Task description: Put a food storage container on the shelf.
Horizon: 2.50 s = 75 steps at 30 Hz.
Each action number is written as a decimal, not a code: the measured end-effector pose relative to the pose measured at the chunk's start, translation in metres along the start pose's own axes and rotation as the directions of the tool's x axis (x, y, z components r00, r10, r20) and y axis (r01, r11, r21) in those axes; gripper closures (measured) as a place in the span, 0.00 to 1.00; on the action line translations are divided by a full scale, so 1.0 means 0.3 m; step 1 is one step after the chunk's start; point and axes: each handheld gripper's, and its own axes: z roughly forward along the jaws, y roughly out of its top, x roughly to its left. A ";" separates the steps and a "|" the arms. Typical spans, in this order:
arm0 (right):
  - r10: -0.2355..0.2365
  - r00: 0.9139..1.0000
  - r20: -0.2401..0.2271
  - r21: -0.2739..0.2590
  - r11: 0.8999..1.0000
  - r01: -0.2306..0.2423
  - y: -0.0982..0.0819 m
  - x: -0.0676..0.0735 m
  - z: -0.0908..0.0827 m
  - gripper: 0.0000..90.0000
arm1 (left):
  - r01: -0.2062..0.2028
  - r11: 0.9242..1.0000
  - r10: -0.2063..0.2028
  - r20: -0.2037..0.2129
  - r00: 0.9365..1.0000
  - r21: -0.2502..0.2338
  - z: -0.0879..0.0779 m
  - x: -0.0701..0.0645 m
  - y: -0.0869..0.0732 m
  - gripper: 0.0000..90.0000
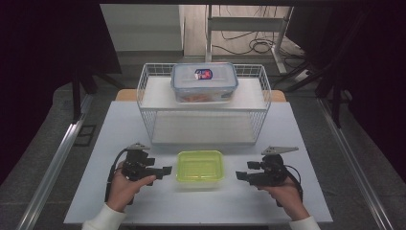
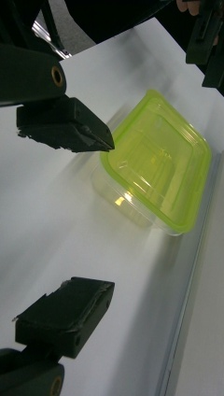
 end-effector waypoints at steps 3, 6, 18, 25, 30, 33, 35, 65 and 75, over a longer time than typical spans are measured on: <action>-0.003 1.000 0.005 0.009 1.000 0.003 0.001 -0.002 0.013 0.30 | 0.014 1.000 -0.014 0.005 1.000 0.002 0.016 0.003 0.009 0.19; -0.006 1.000 0.005 0.015 1.000 0.006 0.003 -0.001 0.021 0.30 | 0.024 1.000 -0.024 0.014 1.000 -0.001 0.026 0.004 0.015 0.19; 0.036 0.999 0.002 -0.015 0.999 -0.036 0.032 -0.009 0.069 0.35 | 0.088 0.996 -0.089 0.084 0.992 0.014 0.092 0.028 0.039 0.25; 0.028 1.000 0.000 -0.018 0.999 -0.028 0.042 0.000 0.090 0.36 | 0.107 0.993 -0.113 0.120 0.986 0.057 0.141 0.031 0.033 0.31; 0.029 1.000 0.002 -0.022 0.999 -0.029 0.041 -0.003 0.087 0.35 | 0.120 0.990 -0.131 0.155 0.979 0.077 0.165 0.031 0.025 0.38; 0.029 1.000 0.004 -0.019 0.999 -0.029 0.041 -0.003 0.089 0.35 | 0.131 0.988 -0.143 0.163 0.976 0.080 0.173 0.034 0.021 0.41; 0.032 0.999 0.003 -0.014 0.999 -0.032 0.040 -0.002 0.093 0.35 | 0.141 0.987 -0.153 0.179 0.972 0.083 0.175 0.038 0.021 0.45; 0.137 0.987 -0.089 0.075 0.989 -0.130 0.065 -0.028 0.273 0.43 | 0.135 0.987 -0.152 0.224 0.963 0.088 0.193 0.046 0.014 0.72; 0.162 0.978 -0.130 0.080 0.985 -0.153 0.064 -0.026 0.279 0.58 | 0.135 0.987 -0.151 0.218 0.964 0.088 0.191 0.043 0.013 0.73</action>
